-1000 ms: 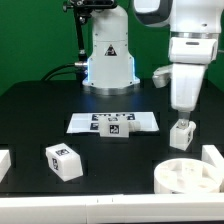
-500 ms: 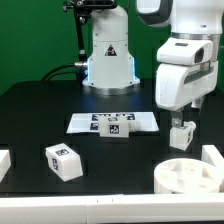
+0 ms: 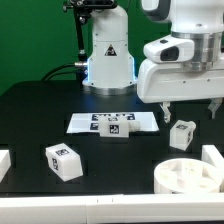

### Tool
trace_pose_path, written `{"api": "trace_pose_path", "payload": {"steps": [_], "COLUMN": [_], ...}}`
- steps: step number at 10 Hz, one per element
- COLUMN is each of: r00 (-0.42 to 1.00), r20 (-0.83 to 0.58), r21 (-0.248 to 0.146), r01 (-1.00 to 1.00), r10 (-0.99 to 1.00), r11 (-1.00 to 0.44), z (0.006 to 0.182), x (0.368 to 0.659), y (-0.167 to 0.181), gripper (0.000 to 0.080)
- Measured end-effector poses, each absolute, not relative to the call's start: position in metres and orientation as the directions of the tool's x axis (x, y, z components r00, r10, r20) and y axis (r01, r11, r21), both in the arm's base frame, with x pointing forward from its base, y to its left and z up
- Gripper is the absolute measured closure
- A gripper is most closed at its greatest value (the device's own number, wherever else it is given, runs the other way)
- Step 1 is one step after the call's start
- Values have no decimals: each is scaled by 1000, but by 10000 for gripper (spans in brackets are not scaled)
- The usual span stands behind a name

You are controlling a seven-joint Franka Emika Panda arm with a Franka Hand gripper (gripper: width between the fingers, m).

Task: Assemble stool

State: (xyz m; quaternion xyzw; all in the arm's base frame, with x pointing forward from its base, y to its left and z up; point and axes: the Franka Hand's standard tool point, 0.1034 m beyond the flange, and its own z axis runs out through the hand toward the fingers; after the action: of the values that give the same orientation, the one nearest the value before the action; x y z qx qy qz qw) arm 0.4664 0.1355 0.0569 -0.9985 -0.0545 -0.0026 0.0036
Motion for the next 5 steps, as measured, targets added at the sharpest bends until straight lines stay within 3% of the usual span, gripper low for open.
{"api": "trace_pose_path", "payload": {"steps": [3, 5], "r00": [996, 949], "r20": [-6, -57], "r21": [-28, -70], "r01": [-84, -314], "r10": [-84, -310], "r11": [-996, -947], "z": [56, 60], "x": [465, 477], "y": [140, 122], "gripper": [150, 150]}}
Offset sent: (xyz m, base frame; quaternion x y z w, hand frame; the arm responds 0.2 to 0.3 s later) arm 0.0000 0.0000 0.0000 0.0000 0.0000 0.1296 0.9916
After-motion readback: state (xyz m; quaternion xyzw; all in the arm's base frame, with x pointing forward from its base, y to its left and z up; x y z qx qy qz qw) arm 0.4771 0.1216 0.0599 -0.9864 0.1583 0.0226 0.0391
